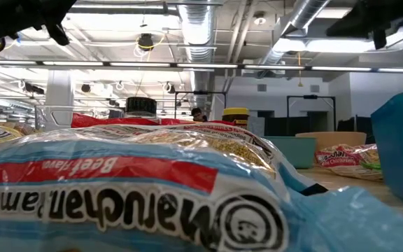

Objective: Pick & Place Food Item
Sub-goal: Put the yellow seasoning bottle into the blue bin

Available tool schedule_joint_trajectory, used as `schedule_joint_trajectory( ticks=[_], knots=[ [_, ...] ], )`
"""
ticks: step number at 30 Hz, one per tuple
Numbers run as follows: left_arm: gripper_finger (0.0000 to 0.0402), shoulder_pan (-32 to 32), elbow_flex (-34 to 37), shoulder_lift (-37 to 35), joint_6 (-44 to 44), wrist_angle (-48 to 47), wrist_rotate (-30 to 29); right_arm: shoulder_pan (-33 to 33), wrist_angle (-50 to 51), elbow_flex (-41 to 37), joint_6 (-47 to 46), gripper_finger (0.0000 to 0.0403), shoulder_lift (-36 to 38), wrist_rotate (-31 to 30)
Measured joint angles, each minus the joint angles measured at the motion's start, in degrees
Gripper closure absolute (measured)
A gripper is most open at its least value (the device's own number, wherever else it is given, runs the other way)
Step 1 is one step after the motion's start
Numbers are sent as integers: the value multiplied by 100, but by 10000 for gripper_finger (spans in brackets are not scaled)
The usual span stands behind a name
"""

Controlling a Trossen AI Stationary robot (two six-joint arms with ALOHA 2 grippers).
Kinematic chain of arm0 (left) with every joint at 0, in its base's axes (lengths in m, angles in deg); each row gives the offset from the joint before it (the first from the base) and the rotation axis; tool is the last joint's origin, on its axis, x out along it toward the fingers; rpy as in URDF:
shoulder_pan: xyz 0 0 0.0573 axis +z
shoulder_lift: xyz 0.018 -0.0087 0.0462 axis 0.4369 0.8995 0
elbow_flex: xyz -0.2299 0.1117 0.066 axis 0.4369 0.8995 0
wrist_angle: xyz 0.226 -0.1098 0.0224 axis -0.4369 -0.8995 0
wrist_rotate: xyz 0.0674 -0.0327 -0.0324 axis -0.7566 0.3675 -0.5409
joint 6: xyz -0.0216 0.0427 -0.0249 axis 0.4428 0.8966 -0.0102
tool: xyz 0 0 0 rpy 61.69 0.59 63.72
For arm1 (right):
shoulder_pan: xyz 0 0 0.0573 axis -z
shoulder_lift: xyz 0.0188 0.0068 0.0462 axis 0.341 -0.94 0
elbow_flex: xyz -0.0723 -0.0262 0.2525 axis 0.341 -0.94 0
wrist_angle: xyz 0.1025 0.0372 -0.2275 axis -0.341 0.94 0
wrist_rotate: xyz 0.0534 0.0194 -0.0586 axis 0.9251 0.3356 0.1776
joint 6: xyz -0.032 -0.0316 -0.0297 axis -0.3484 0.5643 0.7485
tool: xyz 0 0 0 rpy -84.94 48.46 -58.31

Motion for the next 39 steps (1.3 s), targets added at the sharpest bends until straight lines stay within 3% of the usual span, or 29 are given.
schedule_joint_trajectory(
  ticks=[7, 12, 18, 25, 39],
  knots=[
    [389, 0, 0, 254, 0, 134, 0, 0, 1295, 834, -661, 402, -1311, 91],
    [389, -2, 0, 380, 0, 238, 0, 50, 1716, 1377, -813, 403, -2240, 598],
    [389, -2, -2, 427, 1, 275, -8, 295, 1722, 1726, -811, 403, -3257, 1478],
    [389, -2, 0, 424, 0, 276, -13, 660, 1609, 1879, -556, 403, -4273, 2068],
    [389, -2, -1, 422, 0, 271, -17, 1047, 636, 1884, 503, 403, -5499, 3550]
  ],
)
